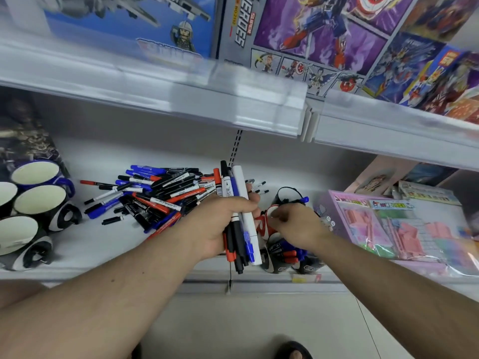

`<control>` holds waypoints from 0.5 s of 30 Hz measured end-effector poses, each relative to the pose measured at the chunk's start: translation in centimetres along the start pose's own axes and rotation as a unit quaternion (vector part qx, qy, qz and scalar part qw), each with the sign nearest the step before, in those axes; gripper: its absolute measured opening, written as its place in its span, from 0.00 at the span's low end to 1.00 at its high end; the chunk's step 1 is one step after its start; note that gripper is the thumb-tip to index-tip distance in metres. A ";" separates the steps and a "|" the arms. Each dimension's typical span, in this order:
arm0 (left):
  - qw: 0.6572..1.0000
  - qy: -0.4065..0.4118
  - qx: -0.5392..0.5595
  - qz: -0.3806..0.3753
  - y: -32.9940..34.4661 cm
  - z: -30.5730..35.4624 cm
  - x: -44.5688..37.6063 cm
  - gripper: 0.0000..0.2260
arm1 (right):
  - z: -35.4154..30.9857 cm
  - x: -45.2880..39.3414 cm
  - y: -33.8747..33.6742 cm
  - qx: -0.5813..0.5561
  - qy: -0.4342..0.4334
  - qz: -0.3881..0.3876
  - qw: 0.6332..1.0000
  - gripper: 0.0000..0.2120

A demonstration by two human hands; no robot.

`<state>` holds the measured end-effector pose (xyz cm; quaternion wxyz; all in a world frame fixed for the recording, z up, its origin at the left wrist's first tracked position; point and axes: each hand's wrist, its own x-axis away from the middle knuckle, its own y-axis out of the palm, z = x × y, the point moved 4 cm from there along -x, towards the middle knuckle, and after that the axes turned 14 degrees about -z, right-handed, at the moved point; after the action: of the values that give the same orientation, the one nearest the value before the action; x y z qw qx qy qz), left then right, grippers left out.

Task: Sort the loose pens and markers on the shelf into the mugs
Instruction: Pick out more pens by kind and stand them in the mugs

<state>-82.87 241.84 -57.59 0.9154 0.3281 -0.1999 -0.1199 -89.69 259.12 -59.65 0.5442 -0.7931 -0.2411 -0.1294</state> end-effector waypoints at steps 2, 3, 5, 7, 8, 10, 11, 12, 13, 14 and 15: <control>0.999 0.023 0.014 -0.018 0.3 0.2 0.3 0.13 | -1.9 3.7 -0.4 -0.194 -0.025 0.002 0.981 0.13; 0.999 0.030 0.021 -0.026 0.4 0.3 0.5 0.14 | -2.8 5.5 -0.3 -0.259 -0.026 -0.012 0.966 0.15; 0.998 0.038 0.042 -0.034 0.7 0.3 0.8 0.13 | -4.3 8.6 0.1 -0.312 -0.032 -0.041 0.949 0.18; 0.996 0.038 0.074 -0.027 0.9 0.1 1.0 0.12 | -5.4 10.2 0.8 -0.320 -0.046 -0.055 0.945 0.17; 0.995 0.037 0.093 -0.022 1.1 0.0 1.1 0.11 | -5.7 10.6 1.2 -0.320 -0.057 -0.054 0.944 0.15; 0.992 0.038 0.122 -0.011 1.1 -0.4 1.3 0.09 | -6.0 10.7 2.1 -0.322 -0.069 -0.035 0.943 0.12; 0.991 0.041 0.129 -0.004 1.0 -0.5 1.3 0.08 | -6.0 10.5 2.5 -0.312 -0.072 -0.028 0.947 0.11; 0.991 0.041 0.129 0.005 0.9 -0.7 1.4 0.06 | -6.0 10.4 2.8 -0.297 -0.079 -0.022 0.951 0.11; 0.992 0.037 0.122 0.013 0.8 -0.8 1.6 0.05 | -6.0 10.2 2.9 -0.284 -0.087 -0.020 0.955 0.11; 0.993 0.032 0.114 0.020 0.7 -0.9 1.8 0.05 | -6.0 10.1 3.0 -0.278 -0.097 -0.021 0.956 0.12; 0.994 0.029 0.105 0.026 0.7 -1.0 1.9 0.05 | -6.0 10.1 3.0 -0.265 -0.103 -0.023 0.958 0.12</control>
<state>-80.67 242.23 -57.25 0.8840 0.4209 -0.1930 -0.0649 -79.16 255.13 -55.03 0.2830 -0.9124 -0.2712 -0.1184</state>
